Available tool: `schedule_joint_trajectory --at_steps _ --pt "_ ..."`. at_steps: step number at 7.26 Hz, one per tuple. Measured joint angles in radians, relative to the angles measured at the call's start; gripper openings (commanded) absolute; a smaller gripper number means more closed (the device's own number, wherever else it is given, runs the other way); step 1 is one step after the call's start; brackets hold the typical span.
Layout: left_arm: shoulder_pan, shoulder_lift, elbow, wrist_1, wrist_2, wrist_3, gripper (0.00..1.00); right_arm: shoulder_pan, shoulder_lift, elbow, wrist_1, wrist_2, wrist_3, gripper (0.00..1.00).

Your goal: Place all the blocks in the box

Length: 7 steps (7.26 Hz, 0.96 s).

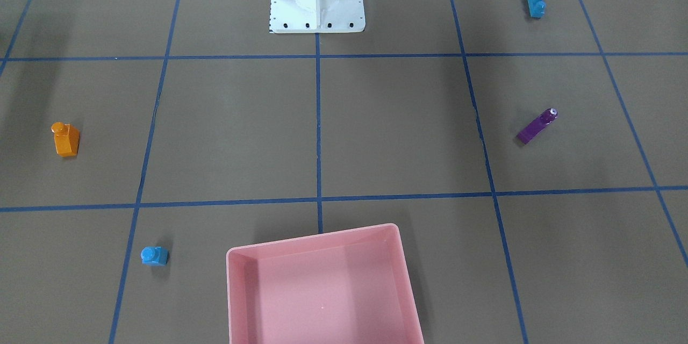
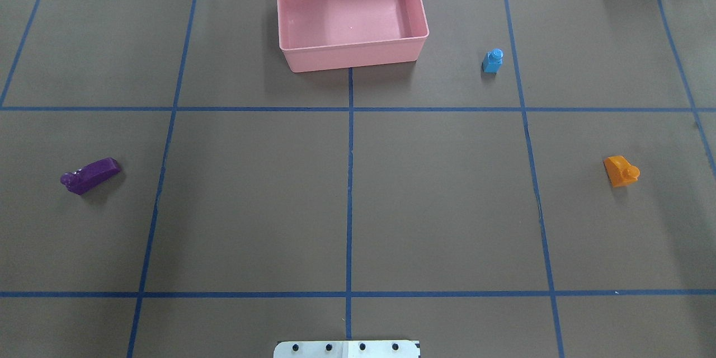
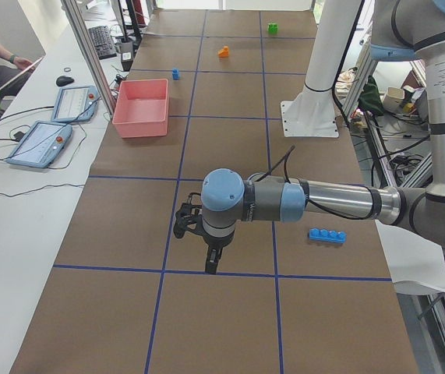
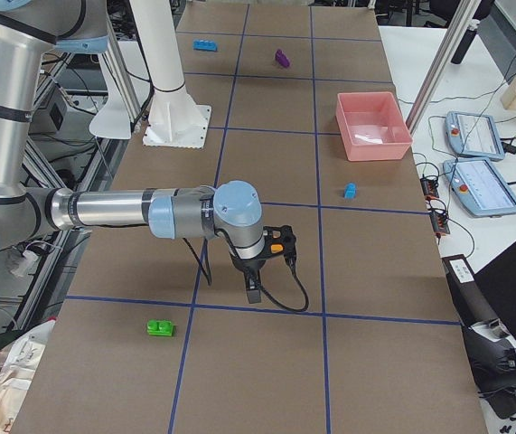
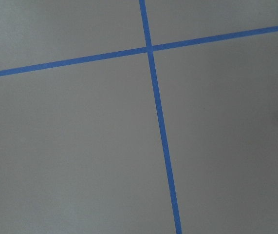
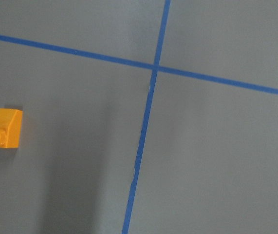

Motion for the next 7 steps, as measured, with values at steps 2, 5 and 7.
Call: schedule_joint_trajectory --at_steps 2,5,7 --pt "0.000 -0.044 0.010 -0.023 -0.003 0.001 1.00 0.001 0.038 -0.048 0.114 0.011 0.013 1.00" --pt "0.000 -0.108 0.042 -0.097 -0.012 0.003 1.00 0.001 0.066 -0.064 0.154 0.022 0.032 1.00" --pt "0.000 -0.110 0.046 -0.113 -0.014 0.004 1.00 -0.047 0.068 -0.065 0.236 0.040 0.041 1.00"
